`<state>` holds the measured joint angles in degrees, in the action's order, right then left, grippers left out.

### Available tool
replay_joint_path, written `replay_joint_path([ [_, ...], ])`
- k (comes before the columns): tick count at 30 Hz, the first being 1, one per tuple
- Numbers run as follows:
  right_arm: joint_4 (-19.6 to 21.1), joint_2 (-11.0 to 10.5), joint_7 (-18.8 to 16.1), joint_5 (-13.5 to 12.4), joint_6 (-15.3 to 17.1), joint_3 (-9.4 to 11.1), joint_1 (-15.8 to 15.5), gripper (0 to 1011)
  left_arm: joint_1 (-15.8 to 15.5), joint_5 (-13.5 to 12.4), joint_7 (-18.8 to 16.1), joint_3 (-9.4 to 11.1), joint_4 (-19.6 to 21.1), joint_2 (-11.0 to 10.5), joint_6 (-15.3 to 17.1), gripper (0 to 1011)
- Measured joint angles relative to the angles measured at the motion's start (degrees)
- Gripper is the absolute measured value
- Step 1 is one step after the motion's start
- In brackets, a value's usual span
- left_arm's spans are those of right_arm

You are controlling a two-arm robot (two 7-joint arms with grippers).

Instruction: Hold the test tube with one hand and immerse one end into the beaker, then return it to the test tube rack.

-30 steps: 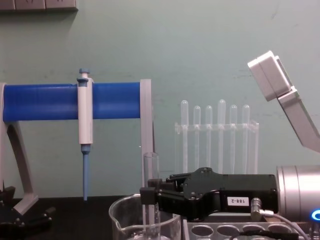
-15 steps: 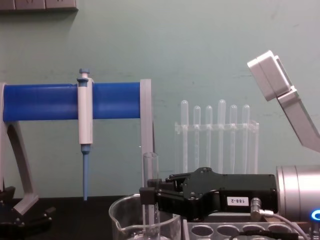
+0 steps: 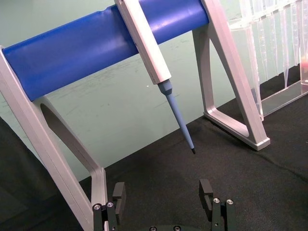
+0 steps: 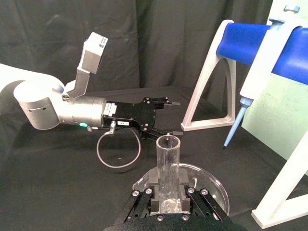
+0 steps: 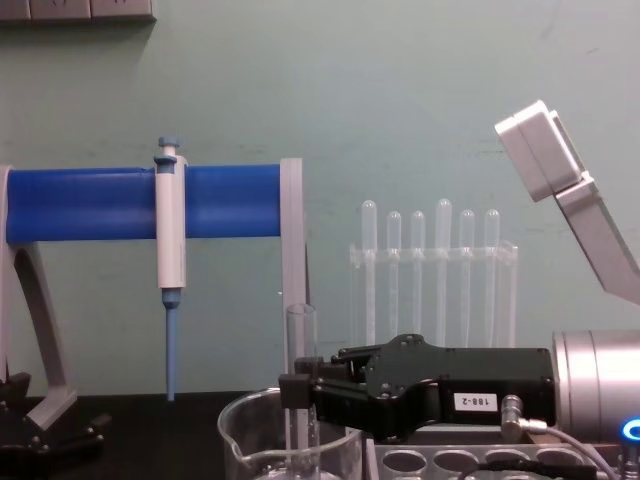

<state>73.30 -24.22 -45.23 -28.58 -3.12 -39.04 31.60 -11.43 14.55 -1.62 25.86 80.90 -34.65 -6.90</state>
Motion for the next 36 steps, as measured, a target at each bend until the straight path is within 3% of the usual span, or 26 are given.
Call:
replay_joint_path([
  [36,0.00,0.00,0.00,-0.03,0.00,0.00,0.00,233,0.00,0.00,0.00,0.00,0.00,0.00,0.00,1000],
])
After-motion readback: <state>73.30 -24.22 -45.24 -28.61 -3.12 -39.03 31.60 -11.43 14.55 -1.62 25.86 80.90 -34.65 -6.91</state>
